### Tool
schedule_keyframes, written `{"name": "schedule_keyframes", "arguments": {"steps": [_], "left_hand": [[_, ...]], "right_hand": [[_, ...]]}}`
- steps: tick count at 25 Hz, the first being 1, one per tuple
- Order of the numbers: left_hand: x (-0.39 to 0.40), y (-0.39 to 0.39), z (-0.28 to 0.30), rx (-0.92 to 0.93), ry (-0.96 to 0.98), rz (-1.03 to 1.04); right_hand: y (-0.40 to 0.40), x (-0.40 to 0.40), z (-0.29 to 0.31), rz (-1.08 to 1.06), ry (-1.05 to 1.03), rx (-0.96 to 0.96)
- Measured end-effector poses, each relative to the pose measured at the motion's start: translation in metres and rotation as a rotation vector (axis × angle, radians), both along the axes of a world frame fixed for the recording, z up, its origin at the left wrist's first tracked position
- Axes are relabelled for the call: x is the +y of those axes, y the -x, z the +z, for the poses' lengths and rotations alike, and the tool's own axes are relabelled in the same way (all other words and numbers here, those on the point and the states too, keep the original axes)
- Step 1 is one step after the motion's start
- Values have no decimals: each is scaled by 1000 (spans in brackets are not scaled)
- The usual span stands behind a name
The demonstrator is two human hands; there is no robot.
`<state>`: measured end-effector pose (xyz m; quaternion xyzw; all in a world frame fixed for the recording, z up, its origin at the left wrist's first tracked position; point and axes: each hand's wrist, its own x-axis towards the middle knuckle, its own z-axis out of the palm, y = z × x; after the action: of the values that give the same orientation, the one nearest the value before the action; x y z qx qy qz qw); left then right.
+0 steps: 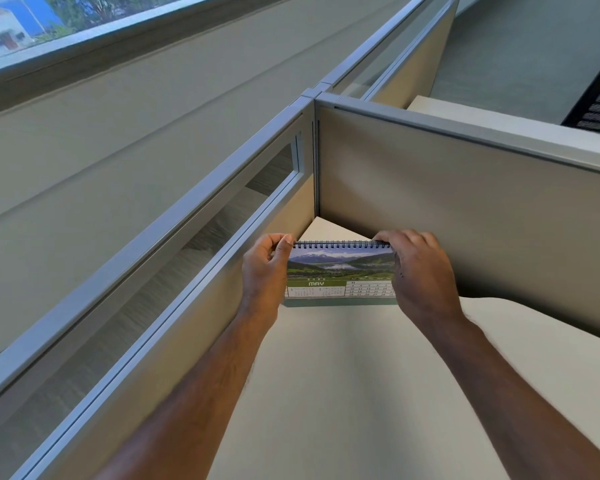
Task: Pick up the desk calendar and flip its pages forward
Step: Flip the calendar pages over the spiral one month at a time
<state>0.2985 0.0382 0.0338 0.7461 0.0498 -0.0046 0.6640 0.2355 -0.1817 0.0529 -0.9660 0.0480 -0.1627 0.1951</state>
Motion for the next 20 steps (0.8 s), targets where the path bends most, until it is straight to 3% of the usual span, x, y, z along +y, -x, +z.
{"name": "schedule_keyframes", "arguments": {"steps": [3, 6, 10, 12, 20], "left_hand": [[1, 1, 0, -2, 9, -20], [0, 2, 0, 1, 33, -31], [1, 1, 1, 3, 65, -26], [1, 1, 0, 3, 58, -21], [0, 3, -1, -19, 74, -15]], "right_hand": [[3, 1, -9, -30, -101, -75], [24, 5, -31, -217, -330, -179], [53, 16, -73, -444, -878, 4], [59, 20, -85, -444, -1022, 88], [60, 16, -96, -418, -1033, 117]]}}
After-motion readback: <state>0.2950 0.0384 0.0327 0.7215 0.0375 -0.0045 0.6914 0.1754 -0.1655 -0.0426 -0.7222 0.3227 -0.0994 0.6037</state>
